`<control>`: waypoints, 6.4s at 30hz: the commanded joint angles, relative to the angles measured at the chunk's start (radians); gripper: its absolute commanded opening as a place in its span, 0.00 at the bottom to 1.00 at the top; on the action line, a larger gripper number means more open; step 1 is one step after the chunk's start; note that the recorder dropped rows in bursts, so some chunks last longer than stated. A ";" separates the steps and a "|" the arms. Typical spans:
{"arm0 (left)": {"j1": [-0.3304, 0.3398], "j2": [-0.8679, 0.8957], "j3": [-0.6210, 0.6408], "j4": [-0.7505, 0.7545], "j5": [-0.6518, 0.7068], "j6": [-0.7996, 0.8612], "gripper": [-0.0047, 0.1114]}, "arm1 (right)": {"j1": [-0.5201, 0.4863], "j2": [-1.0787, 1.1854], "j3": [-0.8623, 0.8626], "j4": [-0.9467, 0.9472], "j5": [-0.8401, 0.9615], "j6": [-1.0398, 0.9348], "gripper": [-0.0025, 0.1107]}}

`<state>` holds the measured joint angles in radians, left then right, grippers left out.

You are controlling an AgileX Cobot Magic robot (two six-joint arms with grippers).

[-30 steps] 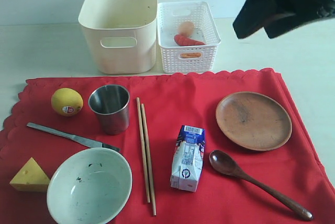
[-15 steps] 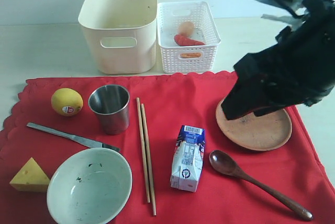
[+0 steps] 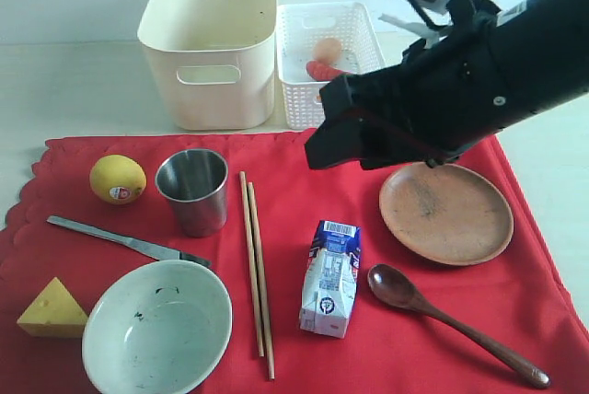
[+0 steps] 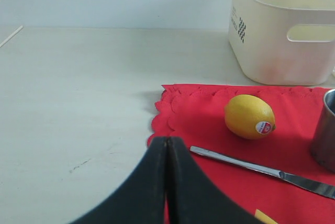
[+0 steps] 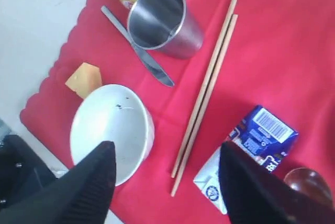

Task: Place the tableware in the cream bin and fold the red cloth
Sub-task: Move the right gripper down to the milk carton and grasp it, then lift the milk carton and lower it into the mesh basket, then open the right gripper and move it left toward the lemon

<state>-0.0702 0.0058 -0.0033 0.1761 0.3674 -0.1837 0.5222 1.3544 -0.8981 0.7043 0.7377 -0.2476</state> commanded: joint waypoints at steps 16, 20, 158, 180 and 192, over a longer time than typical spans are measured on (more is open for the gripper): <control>0.001 -0.006 0.003 -0.009 -0.006 -0.003 0.04 | 0.021 0.322 -0.132 -0.297 0.098 0.197 0.80; 0.001 -0.006 0.003 -0.009 -0.006 -0.003 0.04 | 0.094 0.372 -0.136 -0.345 0.071 0.248 0.80; 0.001 -0.006 0.003 -0.009 -0.006 -0.003 0.04 | -0.219 0.886 -1.144 -0.545 -0.050 0.323 0.73; 0.001 -0.006 0.003 -0.009 -0.006 -0.003 0.04 | -0.201 0.768 -1.144 -0.471 0.170 0.274 0.64; 0.001 -0.006 0.003 -0.009 -0.006 -0.003 0.04 | -0.030 0.754 -1.144 -0.472 0.182 0.127 0.64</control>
<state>-0.0702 0.0058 -0.0033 0.1761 0.3674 -0.1837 0.4633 2.1210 -2.0350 0.2287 0.9206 -0.0847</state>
